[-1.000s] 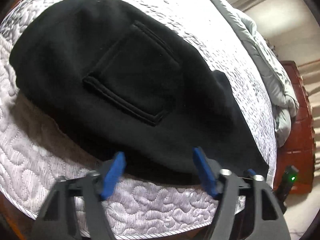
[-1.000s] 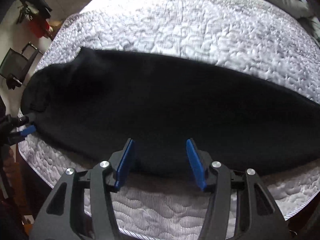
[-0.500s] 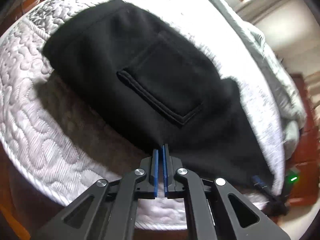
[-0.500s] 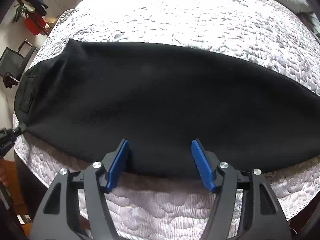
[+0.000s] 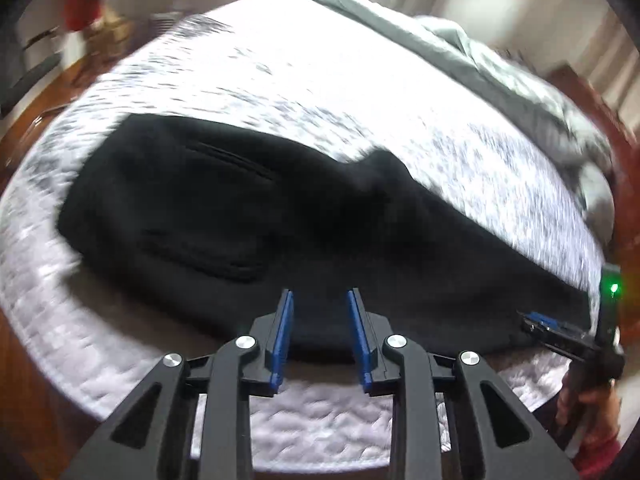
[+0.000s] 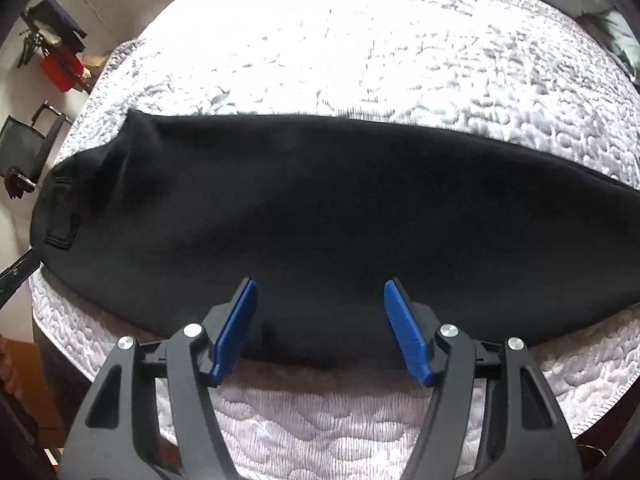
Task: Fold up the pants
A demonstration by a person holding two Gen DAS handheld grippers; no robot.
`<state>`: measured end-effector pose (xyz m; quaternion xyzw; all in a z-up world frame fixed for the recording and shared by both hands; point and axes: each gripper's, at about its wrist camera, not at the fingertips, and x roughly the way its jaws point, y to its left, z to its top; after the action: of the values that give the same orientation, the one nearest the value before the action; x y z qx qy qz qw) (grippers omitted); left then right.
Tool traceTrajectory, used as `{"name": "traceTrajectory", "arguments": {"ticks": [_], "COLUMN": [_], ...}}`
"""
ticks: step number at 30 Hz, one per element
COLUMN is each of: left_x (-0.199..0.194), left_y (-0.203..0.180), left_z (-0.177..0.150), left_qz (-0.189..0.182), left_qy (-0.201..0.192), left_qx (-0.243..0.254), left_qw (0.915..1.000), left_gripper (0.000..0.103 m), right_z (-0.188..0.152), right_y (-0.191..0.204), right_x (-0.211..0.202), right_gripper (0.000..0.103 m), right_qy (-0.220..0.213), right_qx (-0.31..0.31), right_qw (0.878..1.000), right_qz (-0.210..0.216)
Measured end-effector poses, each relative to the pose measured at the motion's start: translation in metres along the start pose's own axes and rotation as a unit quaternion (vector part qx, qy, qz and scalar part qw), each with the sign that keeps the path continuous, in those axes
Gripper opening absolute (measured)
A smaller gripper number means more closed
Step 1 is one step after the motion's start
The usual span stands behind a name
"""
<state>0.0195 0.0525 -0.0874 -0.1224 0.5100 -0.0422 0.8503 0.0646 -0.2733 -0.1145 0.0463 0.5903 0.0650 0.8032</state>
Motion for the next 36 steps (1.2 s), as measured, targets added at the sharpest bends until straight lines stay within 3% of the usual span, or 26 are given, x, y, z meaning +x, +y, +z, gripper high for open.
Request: {"name": "traceTrajectory", "arguments": {"ticks": [4,6,7,9,13,15,18,19,22,29,30,31,32,33,34,36], "left_x": [0.061,0.058,0.054,0.045,0.041,0.047,0.062,0.065,0.073,0.086,0.084,0.084,0.084,0.083,0.084,0.084], "left_y": [-0.002,-0.008,-0.014,-0.025,-0.062,-0.076,-0.095,-0.100,-0.119,-0.130,-0.121,-0.119,-0.116,-0.112,-0.108,-0.103], "left_z": [-0.008,-0.010,-0.010,-0.012,-0.018,-0.022,-0.026,-0.025,-0.020,-0.016,-0.016,-0.015,-0.014,-0.014,-0.013,-0.010], "left_qz": [0.019,0.033,0.034,0.023,0.006,0.001,-0.003,-0.003,0.003,0.022,0.024,0.025,0.027,0.030,0.033,0.037], "left_qy": [0.071,0.055,0.053,0.045,0.043,0.052,0.072,0.072,0.071,0.077,0.077,0.077,0.077,0.077,0.077,0.077], "left_qx": [0.010,0.025,0.033,0.043,0.095,0.110,0.121,0.124,0.138,0.138,0.136,0.133,0.128,0.125,0.119,0.112], "left_qw": [0.9973,0.9977,0.9975,0.9978,0.9945,0.9926,0.9900,0.9897,0.9878,0.9871,0.9875,0.9878,0.9884,0.9888,0.9893,0.9900], "left_gripper": [0.028,0.029,0.037,0.043,0.056,0.057,0.070,0.076,0.080,0.085,0.085,0.085,0.085,0.086,0.086,0.086], "right_z": [-0.003,-0.001,-0.001,-0.003,-0.018,-0.030,-0.049,-0.055,-0.066,-0.063,-0.061,-0.057,-0.054,-0.052,-0.049,-0.050], "right_y": [0.000,-0.003,-0.009,-0.030,-0.095,-0.147,-0.215,-0.237,-0.286,-0.348,-0.357,-0.362,-0.365,-0.365,-0.370,-0.376], "right_x": [0.020,0.013,0.004,-0.015,-0.052,-0.068,-0.080,-0.080,-0.073,-0.062,-0.062,-0.063,-0.063,-0.062,-0.061,-0.069], "right_gripper": [0.068,0.067,0.067,0.067,0.068,0.071,0.074,0.074,0.074,0.075,0.070,0.058,0.052,0.031,0.016,0.012], "right_qy": [0.004,0.002,-0.006,-0.024,-0.049,-0.057,-0.050,-0.051,-0.056,-0.107,-0.118,-0.127,-0.134,-0.137,-0.141,-0.154], "right_qx": [-0.013,-0.014,-0.003,0.024,0.103,0.165,0.235,0.255,0.310,0.350,0.352,0.351,0.351,0.353,0.356,0.362], "right_qw": [1.000,1.000,1.000,0.999,0.993,0.985,0.970,0.965,0.949,0.929,0.928,0.926,0.925,0.924,0.921,0.914], "right_qz": [-0.008,0.005,0.021,0.032,0.012,0.005,-0.038,-0.033,-0.004,0.044,0.046,0.047,0.047,0.052,0.071,0.098]}}
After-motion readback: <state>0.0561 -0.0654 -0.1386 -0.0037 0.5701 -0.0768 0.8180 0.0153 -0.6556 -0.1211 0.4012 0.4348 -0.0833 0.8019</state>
